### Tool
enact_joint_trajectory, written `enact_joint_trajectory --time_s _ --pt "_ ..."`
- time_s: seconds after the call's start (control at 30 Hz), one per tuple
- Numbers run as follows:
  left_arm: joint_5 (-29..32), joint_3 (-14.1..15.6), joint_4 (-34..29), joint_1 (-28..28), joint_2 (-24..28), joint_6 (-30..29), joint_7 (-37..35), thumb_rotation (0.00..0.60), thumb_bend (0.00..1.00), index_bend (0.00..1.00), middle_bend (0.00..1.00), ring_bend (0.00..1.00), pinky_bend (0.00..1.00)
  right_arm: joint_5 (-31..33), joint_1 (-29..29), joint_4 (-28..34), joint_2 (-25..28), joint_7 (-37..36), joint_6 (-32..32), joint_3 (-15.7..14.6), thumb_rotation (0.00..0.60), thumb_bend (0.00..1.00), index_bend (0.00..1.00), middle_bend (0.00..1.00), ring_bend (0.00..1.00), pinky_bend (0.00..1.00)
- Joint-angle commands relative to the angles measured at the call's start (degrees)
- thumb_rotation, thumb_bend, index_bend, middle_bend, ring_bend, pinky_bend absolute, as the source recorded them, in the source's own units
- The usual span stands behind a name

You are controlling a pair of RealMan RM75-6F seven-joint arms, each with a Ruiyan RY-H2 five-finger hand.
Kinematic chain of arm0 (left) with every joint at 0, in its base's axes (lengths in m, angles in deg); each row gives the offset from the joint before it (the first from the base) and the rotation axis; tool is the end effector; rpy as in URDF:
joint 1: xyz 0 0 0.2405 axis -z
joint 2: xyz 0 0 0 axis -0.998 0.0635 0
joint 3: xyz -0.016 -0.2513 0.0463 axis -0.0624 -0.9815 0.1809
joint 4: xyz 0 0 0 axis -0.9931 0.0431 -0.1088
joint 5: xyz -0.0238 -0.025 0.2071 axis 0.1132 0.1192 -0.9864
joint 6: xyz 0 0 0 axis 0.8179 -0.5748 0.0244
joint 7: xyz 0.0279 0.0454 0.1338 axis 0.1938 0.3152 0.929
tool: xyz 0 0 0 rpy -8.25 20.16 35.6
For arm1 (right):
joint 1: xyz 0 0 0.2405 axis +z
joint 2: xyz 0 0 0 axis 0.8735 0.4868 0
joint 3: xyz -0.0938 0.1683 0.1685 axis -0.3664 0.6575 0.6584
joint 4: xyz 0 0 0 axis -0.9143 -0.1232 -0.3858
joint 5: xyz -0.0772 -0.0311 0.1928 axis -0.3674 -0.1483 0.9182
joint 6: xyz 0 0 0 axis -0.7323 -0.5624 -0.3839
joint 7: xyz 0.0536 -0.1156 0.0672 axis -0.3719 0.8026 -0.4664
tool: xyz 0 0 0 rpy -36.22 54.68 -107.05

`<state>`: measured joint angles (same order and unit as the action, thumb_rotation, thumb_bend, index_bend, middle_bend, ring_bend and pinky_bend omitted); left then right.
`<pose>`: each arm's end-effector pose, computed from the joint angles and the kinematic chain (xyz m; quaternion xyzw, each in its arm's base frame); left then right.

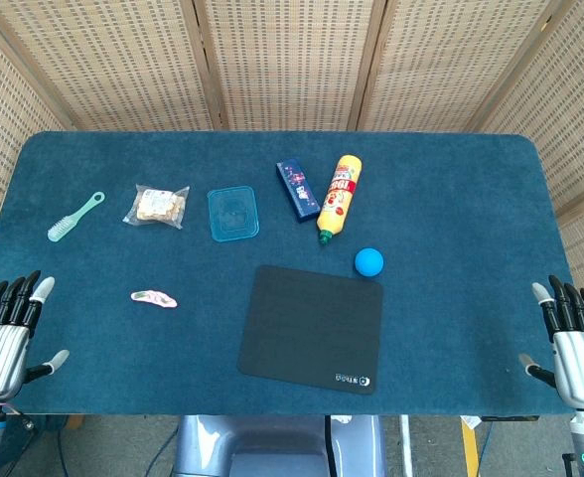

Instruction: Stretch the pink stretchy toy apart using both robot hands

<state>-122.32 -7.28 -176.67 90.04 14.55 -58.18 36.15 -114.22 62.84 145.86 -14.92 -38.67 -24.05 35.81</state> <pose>-0.2618 0.1645 0.1427 -0.6194 -0.3388 -0.3758 0.6002 -0.2993 -0.1719 0.1713 0.5859 -0.3310 0.3752 0.6375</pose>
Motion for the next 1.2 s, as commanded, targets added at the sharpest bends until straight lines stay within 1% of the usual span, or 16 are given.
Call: enact_joint_trajectory --time_s 0.03,0.2,0.3,0.37,0.47,0.53,0.67,0.7,0.83,0.9,1.07,1.2 --pt "0.1 0.0 0.0 0.0 0.0 0.2 0.1 0.6 0.0 0.0 0.0 0.0 0.0 0.1 0.0 0.2 0.3 -0.4 0.3 -0.1 0.6 0.0 0.0 0.0 0.0 0.0" --pt "1.0 -0.1 0.4 0.5 -0.1 1.6 -0.3 0.6 0.0 0.0 0.0 0.0 0.0 0.1 -0.1 0.4 0.5 -0.9 0.2 -0.1 0.6 0.0 0.0 0.0 0.0 0.0" --pt "2.1 -0.4 1.3 1.7 -0.6 4.1 -1.5 0.6 0.0 0.0 0.0 0.0 0.0 0.1 -0.1 0.8 0.7 -1.3 0.2 -0.1 0.6 0.0 0.0 0.0 0.0 0.0" --pt "3.2 -1.1 2.7 2.8 -1.2 5.9 -2.6 0.6 0.0 0.03 0.0 0.0 0.0 0.1 -0.1 0.9 0.8 -1.3 0.2 -0.1 0.6 0.0 0.0 0.0 0.0 0.0" --pt "5.3 -2.8 6.5 4.9 -3.1 8.8 -5.2 0.6 0.02 0.14 0.0 0.0 0.0 0.4 -0.1 0.8 0.9 -1.6 0.4 0.0 0.6 0.0 0.0 0.0 0.0 0.0" --pt "7.4 -3.8 9.8 6.6 -4.6 11.9 -7.5 0.6 0.05 0.21 0.0 0.0 0.0 0.6 0.0 0.8 0.9 -1.7 0.6 0.1 0.6 0.0 0.0 0.0 0.0 0.0" --pt "10.1 -5.7 16.5 10.2 -7.6 17.7 -12.2 0.6 0.13 0.29 0.0 0.0 0.0 0.9 0.2 0.7 0.9 -1.6 1.2 0.0 0.6 0.0 0.0 0.0 0.0 0.0" --pt "10.6 -6.1 19.1 11.5 -8.7 19.8 -13.1 0.6 0.14 0.31 0.0 0.0 0.0 1.0 0.3 0.7 0.8 -1.5 1.4 0.0 0.6 0.0 0.0 0.0 0.0 0.0" --pt "11.9 -6.8 25.0 14.7 -11.8 24.4 -14.4 0.6 0.23 0.38 0.0 0.0 0.0 1.7 0.5 0.6 0.8 -1.5 2.0 0.2 0.6 0.0 0.0 0.0 0.0 0.0" --pt "12.3 -7.1 27.4 16.0 -13.5 25.7 -14.5 0.6 0.25 0.4 0.0 0.0 0.0 2.0 0.6 0.6 0.8 -1.5 2.3 0.3 0.6 0.0 0.0 0.0 0.0 0.0" --pt "13.9 -7.3 31.2 17.9 -16.7 28.5 -13.9 0.6 0.28 0.41 0.0 0.0 0.0 2.3 0.7 0.6 0.8 -1.7 2.7 0.3 0.6 0.0 0.0 0.0 0.0 0.0" --pt "14.5 -7.0 33.6 19.0 -19.2 30.0 -13.6 0.6 0.3 0.43 0.0 0.0 0.0 2.6 0.8 0.6 0.9 -2.0 2.9 0.3 0.6 0.0 0.0 0.0 0.0 0.0"
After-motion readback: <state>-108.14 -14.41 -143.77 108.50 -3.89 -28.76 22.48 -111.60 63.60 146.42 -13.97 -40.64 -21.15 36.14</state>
